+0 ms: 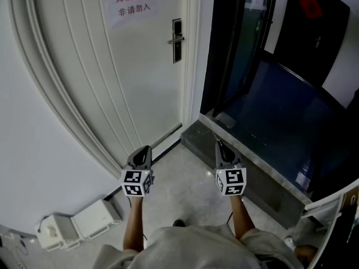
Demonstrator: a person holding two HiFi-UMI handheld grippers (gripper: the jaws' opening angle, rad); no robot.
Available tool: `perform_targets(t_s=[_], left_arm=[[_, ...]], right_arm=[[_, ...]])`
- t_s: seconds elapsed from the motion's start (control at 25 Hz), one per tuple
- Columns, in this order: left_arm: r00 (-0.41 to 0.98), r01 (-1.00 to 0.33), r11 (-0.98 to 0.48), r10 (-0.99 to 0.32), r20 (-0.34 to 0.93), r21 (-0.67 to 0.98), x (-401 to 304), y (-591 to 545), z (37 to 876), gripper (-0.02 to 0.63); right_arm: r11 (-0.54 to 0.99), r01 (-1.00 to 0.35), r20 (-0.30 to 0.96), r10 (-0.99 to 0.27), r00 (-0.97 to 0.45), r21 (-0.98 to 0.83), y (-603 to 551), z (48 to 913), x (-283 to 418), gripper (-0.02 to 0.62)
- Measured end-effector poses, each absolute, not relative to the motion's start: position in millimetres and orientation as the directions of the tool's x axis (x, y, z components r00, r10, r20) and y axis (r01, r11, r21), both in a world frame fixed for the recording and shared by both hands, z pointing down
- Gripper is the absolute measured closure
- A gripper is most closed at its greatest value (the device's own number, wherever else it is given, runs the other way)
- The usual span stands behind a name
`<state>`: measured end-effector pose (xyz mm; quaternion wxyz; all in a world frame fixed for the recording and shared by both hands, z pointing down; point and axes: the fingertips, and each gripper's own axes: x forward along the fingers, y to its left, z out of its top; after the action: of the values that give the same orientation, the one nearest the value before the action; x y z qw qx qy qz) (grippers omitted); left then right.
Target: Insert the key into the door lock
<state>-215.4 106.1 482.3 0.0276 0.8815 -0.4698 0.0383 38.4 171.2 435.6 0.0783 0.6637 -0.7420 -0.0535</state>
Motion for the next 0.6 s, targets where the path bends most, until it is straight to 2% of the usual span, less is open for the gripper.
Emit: perform_targets(t_s=[0.6], left_arm=[[0.599, -0.798, -0.603, -0.79, 0.13, 0.01, -182, 8, 505, 0.589]], right_arm=[[0.088, -0.98, 0.086, -0.994, -0.074, 0.176, 79, 464, 64, 0.566]])
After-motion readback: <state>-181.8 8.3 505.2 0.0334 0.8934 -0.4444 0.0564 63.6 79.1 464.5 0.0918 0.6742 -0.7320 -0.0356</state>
